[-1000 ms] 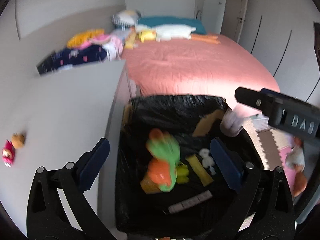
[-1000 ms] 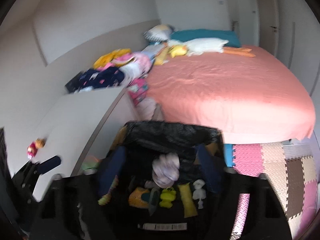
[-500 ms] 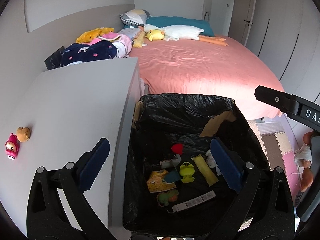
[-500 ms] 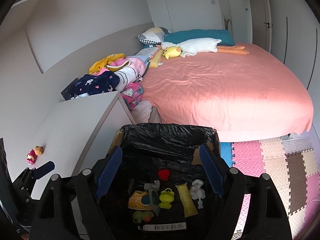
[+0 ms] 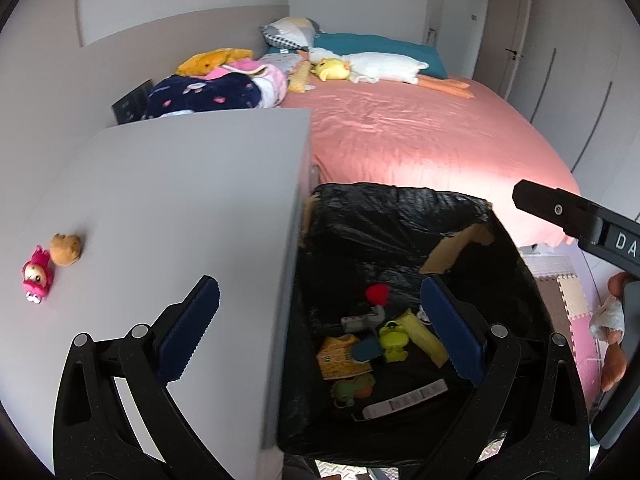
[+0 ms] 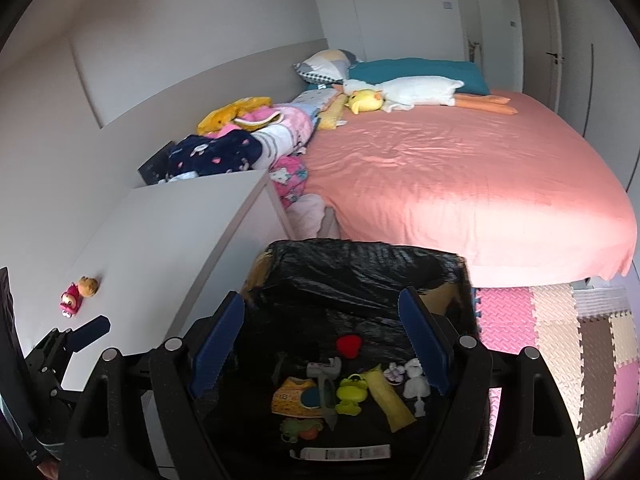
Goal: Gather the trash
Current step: 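Open both tools over the black bin to drop the seahorse and plaid toy, then move both open tools back over the pink doll and brown bear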
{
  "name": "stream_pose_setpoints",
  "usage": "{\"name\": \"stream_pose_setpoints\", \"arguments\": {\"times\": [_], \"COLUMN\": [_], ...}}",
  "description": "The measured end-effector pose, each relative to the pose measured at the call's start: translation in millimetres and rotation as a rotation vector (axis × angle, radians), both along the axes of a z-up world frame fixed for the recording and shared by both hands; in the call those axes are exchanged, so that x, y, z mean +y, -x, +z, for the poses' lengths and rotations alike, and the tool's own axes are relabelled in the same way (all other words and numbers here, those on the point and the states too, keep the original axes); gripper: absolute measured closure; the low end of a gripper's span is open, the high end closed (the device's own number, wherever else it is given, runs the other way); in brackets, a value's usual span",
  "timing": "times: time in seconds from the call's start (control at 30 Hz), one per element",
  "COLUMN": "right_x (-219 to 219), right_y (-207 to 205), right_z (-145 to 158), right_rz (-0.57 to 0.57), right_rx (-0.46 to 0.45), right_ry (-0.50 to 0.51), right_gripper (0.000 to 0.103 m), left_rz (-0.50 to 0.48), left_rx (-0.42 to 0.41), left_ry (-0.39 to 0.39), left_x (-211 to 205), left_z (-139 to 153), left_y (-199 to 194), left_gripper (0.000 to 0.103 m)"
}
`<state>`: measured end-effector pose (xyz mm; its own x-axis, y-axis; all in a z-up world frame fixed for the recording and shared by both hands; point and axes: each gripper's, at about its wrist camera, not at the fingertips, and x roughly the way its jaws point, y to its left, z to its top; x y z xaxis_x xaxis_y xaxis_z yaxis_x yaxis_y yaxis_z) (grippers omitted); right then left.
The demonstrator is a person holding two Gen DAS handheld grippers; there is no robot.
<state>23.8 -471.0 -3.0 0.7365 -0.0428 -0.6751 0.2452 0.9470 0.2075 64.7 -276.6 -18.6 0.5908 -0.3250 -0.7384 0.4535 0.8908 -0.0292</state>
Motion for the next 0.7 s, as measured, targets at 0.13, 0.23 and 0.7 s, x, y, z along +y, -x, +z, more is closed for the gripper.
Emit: {"name": "stream_pose_setpoints", "arguments": {"times": [0.13, 0.23, 0.7], "right_x": [19.8, 32.8, 93.1], "right_y": [-10.0, -17.6, -45.1], "right_z": [-2.5, -3.7, -9.6], "right_rz": [0.037, 0.058, 0.162], "right_rx": [0.006, 0.007, 0.011], "right_ry": [0.002, -0.006, -0.03], "right_gripper": [0.023, 0.023, 0.023], "left_rz": [0.033, 0.055, 0.18], "left_rx": [-0.003, -0.01, -0.017], "left_ry": [-0.002, -0.01, -0.006], "left_x": [19.3, 32.5, 99.4], "left_z": [-0.5, -1.0, -2.7], "left_y": [-4.4, -7.4, -16.9], "left_gripper": [0.006, 0.006, 0.006]}}
